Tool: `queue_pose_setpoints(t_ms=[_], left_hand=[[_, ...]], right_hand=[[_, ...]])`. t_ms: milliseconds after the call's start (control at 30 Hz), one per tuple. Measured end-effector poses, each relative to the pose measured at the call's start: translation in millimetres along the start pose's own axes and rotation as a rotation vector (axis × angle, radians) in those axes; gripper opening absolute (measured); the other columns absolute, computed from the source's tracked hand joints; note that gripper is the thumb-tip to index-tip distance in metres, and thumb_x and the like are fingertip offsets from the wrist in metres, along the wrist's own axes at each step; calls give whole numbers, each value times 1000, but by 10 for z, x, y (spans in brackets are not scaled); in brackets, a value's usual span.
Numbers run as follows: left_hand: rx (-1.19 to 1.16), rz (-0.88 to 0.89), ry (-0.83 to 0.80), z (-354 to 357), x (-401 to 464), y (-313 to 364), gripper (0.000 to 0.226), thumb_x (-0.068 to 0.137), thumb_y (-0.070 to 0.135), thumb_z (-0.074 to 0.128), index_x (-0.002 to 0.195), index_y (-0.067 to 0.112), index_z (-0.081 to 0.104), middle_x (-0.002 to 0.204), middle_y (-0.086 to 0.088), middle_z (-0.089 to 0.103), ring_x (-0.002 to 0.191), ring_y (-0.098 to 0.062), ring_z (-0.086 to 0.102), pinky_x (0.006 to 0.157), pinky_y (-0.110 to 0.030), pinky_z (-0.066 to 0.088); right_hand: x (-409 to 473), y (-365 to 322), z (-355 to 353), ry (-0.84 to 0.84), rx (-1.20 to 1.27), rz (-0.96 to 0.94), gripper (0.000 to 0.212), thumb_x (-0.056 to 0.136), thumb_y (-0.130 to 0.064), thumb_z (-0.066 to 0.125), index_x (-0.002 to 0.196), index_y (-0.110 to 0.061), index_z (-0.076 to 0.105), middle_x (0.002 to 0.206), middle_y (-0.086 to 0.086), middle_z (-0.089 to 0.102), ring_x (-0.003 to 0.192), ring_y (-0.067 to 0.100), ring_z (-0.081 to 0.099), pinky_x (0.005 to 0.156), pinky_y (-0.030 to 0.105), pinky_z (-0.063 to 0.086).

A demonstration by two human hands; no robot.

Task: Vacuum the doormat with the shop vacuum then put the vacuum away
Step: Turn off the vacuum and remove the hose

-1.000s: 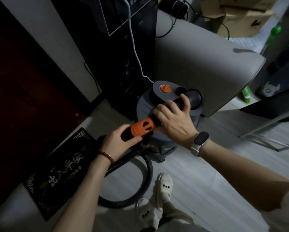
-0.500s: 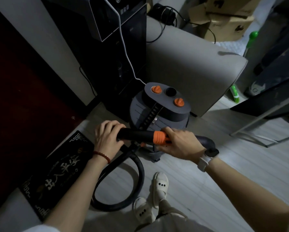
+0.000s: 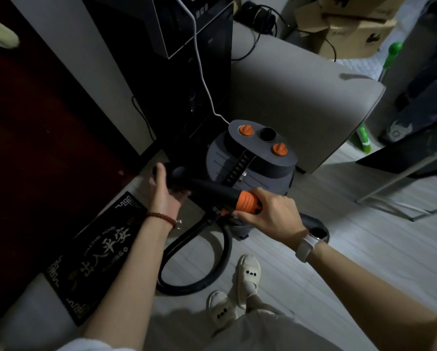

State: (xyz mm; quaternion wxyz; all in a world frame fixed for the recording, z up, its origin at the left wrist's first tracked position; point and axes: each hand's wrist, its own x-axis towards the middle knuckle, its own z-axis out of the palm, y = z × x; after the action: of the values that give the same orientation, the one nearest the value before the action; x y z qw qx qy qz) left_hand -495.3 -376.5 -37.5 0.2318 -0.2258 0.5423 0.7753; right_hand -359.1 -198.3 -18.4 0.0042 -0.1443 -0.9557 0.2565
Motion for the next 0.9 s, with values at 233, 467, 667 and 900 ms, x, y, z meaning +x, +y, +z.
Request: queue_pose_setpoints(t_ms=[233, 467, 667, 900], left_hand=[[-54, -182, 217, -296, -7, -469, 58, 84, 22, 66, 136, 15, 41, 129, -15, 51, 104, -29, 55, 60, -38, 52], [169, 13, 125, -216, -87, -368, 61, 86, 17, 62, 139, 18, 32, 126, -8, 51, 103, -23, 56, 77, -36, 51], [298, 205, 9, -56, -92, -6, 72, 87, 11, 59, 146, 24, 20, 138, -7, 43, 123, -21, 47, 105, -39, 39], [398, 379, 0, -115, -214, 258, 83, 84, 6, 62, 146, 28, 11, 142, -1, 31, 103, 0, 46, 73, -7, 42]], right_hand=[[-345, 141, 311, -277, -17, -58, 54, 79, -56, 60, 122, -26, 47, 109, -3, 61, 95, 17, 59, 80, 31, 47], [-434, 149, 485, -420, 78, -35, 55, 80, -53, 60, 125, -27, 44, 112, -2, 59, 95, 19, 58, 81, 34, 48], [-165, -22, 399, -602, 129, -43, 53, 80, -53, 61, 123, -26, 41, 105, -3, 58, 91, 16, 55, 80, 32, 46], [193, -120, 502, -702, 241, 39, 52, 86, -34, 62, 132, -27, 39, 120, -1, 52, 107, 16, 50, 88, 29, 39]])
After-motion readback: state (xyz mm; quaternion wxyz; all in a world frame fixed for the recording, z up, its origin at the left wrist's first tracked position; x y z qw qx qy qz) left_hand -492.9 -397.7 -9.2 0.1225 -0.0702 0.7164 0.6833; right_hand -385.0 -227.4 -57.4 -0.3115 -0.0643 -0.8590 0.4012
